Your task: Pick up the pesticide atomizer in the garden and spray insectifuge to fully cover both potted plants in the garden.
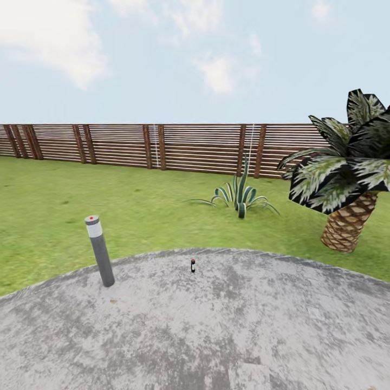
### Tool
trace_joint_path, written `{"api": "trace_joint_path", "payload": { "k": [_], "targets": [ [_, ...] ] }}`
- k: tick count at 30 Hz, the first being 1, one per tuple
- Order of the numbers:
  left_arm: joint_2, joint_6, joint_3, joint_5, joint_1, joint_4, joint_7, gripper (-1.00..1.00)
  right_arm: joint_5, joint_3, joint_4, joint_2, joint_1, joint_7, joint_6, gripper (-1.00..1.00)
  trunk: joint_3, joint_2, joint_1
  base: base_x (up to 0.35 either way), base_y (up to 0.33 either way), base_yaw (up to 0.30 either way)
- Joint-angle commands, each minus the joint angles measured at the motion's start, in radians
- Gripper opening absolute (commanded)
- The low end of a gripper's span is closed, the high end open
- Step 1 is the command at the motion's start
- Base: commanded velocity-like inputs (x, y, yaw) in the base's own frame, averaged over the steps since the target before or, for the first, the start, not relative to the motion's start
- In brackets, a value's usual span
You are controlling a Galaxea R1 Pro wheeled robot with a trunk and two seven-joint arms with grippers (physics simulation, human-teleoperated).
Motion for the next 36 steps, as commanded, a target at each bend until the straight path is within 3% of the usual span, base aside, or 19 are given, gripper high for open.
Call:
{"api": "trace_joint_path", "payload": {
  "k": [1,6,10,12,15,19,21,23,24,25,27,31,32,36],
  "targets": [
    [0.001,0.007,0.000,0.001,-0.007,-0.010,-0.001,1.00,0.000,0.000,-0.013,-0.001,-0.005,0.000,0.006,1.00,-0.001,0.000,0.001,0.326,0.028,0.000],
    [-0.003,0.058,0.003,0.008,-0.064,-0.038,-0.005,1.00,-0.004,0.000,-0.052,-0.004,-0.069,-0.001,0.089,1.00,-0.001,0.000,0.001,0.327,0.014,0.000],
    [-0.032,0.114,0.004,0.010,-0.140,-0.083,-0.007,1.00,-0.006,-0.001,-0.073,-0.005,-0.183,-0.001,0.201,1.00,-0.001,0.000,0.001,0.328,0.004,0.000],
    [-0.073,0.240,0.004,0.010,-0.210,-0.178,-0.003,1.00,-0.006,-0.003,-0.101,-0.005,-0.292,-0.004,0.278,1.00,-0.001,0.000,0.001,0.328,0.027,0.000],
    [-0.102,0.368,0.004,0.012,-0.269,-0.313,-0.001,1.00,-0.007,-0.005,-0.161,-0.005,-0.380,-0.005,0.321,1.00,-0.001,0.000,0.001,0.328,0.052,0.000],
    [-0.123,0.472,0.004,0.018,-0.317,-0.437,-0.001,1.00,-0.006,-0.007,-0.273,-0.006,-0.432,-0.006,0.354,1.00,-0.001,0.000,0.001,0.328,0.067,0.000],
    [-0.131,0.523,0.004,0.035,-0.343,-0.499,0.000,1.00,-0.005,-0.009,-0.396,-0.006,-0.452,-0.006,0.388,1.00,-0.001,0.000,0.001,0.328,0.072,0.000],
    [-0.136,0.554,0.004,0.059,-0.361,-0.549,0.001,1.00,-0.004,-0.010,-0.581,-0.006,-0.463,-0.007,0.460,1.00,-0.001,0.000,0.001,0.328,0.076,0.000],
    [-0.137,0.565,0.005,0.073,-0.368,-0.579,0.003,1.00,-0.003,-0.010,-0.743,-0.004,-0.462,-0.007,0.533,1.00,-0.001,0.000,0.001,0.328,0.113,0.000],
    [-0.138,0.567,0.006,0.076,-0.370,-0.594,0.003,1.00,-0.002,-0.009,-0.808,-0.004,-0.461,-0.006,0.557,1.00,-0.001,0.000,0.001,0.328,0.130,0.000],
    [-0.138,0.567,0.007,0.084,-0.371,-0.605,0.003,1.00,-0.002,-0.008,-0.862,-0.002,-0.460,-0.005,0.573,1.00,-0.001,0.000,0.001,0.327,0.145,0.000],
    [-0.133,0.540,0.007,0.159,-0.372,-0.608,-0.002,1.00,0.001,-0.005,-1.042,0.005,-0.459,-0.005,0.666,1.00,-0.001,0.000,0.001,0.309,0.195,-0.021],
    [-0.131,0.523,0.008,0.187,-0.372,-0.599,-0.002,1.00,0.001,-0.004,-1.104,0.006,-0.459,-0.005,0.719,1.00,-0.001,0.000,0.001,0.293,0.224,-0.130],
    [-0.126,0.491,0.010,0.260,-0.372,-0.551,-0.003,1.00,-0.006,-0.008,-1.208,0.002,-0.458,-0.003,0.858,1.00,0.000,0.000,0.001,0.260,0.253,-0.205]
  ]
}}
